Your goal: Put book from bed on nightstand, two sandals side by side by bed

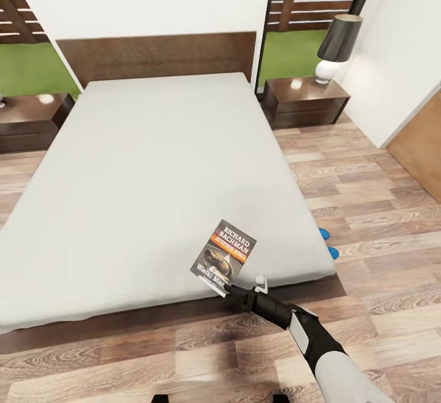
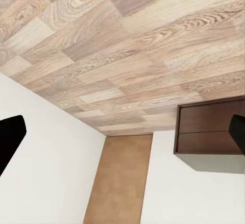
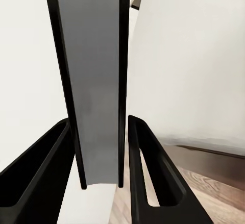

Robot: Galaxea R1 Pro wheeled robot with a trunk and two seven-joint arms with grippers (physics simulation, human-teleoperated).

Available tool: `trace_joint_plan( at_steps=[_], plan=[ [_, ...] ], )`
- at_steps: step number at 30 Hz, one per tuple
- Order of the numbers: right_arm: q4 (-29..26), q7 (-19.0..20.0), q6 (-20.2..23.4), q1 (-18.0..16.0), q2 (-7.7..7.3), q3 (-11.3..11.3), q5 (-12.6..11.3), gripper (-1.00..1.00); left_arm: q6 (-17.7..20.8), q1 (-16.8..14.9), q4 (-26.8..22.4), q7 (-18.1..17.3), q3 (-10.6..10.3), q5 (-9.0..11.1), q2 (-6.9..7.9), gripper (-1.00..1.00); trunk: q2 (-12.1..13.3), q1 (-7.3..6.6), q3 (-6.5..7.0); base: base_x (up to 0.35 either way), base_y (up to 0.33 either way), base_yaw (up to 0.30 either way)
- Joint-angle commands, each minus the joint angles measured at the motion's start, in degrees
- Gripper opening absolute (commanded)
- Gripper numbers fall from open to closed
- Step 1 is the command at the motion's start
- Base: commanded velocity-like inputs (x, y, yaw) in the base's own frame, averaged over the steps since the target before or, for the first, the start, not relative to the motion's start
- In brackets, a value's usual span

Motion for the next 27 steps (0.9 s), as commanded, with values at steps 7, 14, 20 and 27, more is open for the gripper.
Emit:
trace_joint_plan(
  at_steps=[7,14,20,27],
  plan=[
    [0.1,0.3,0.5,0.0,0.11,-0.3,0.1,-1.00,-0.2,0.0,0.1,0.2,-0.4,0.1,0.01,1.00,2.8,-1.53,1.78,0.000,0.000,0.000],
    [0.1,0.3,0.4,0.0,0.13,-0.3,0.1,-1.00,-0.2,0.0,0.1,0.2,-0.4,0.1,0.01,1.00,5.6,-3.07,3.64,0.000,0.000,0.000],
    [0.1,0.2,0.4,0.0,0.13,-0.3,0.1,-1.00,-0.2,0.0,0.1,0.2,-0.4,0.1,-0.01,1.00,8.0,-4.39,5.25,0.000,0.000,0.000],
    [0.1,0.2,0.4,0.0,0.13,-0.3,0.1,-1.00,-0.2,0.0,0.1,0.2,-0.4,0.1,-0.01,1.00,10.8,-5.93,7.14,0.000,0.000,0.000]
  ],
)
